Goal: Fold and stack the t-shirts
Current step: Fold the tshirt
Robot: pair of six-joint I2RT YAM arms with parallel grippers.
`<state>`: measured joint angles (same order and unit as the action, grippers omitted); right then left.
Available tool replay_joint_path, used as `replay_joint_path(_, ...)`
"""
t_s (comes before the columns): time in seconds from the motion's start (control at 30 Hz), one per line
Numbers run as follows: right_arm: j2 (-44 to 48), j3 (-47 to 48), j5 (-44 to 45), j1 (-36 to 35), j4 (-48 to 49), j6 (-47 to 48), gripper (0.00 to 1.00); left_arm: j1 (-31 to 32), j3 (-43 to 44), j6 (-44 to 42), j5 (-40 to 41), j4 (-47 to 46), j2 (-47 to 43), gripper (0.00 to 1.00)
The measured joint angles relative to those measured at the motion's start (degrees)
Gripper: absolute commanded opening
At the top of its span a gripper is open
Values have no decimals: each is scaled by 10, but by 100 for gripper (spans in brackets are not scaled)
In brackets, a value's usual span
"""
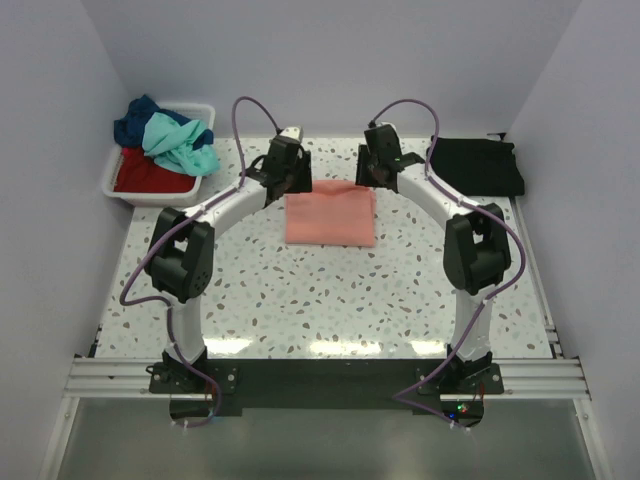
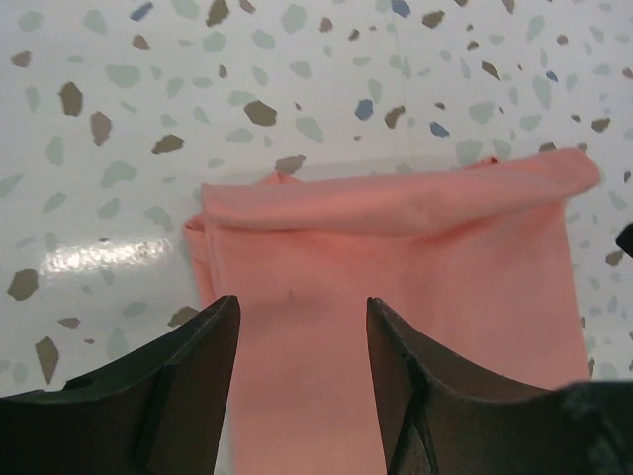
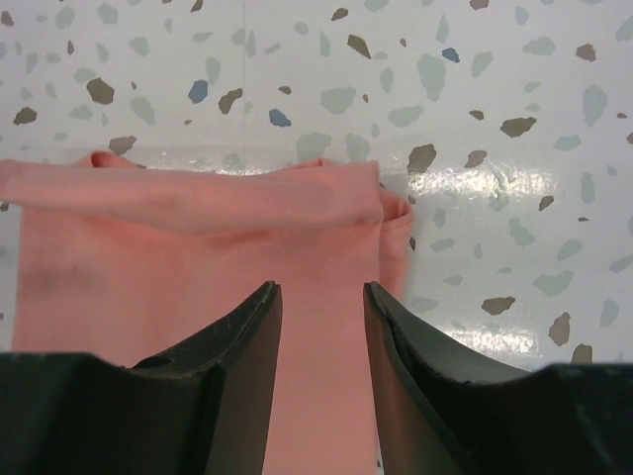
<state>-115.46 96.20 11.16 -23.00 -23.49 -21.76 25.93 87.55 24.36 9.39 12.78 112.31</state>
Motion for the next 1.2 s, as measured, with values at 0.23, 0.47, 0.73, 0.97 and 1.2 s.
replay_joint_path(0.23,0,-38,-45,-20,-15,4,41,31,-23,-15,-57,23,0,57)
replay_joint_path(0.47,0,-109,-83,-34,-26,2,37,33,-74,-17,-73,52,0,55)
replay_joint_path(0.73,4,-154,-93,-34,-23,-12,34,38,-106,-14,-63,84,0,53)
replay_joint_path(0.97,40,-203,-92,-40,-28,-32,33,64,-145,-9,-30,93,-20,53)
replay_joint_path(1.2,57,-223,-89,-49,-34,-42,31,82,-179,6,-8,96,-48,53)
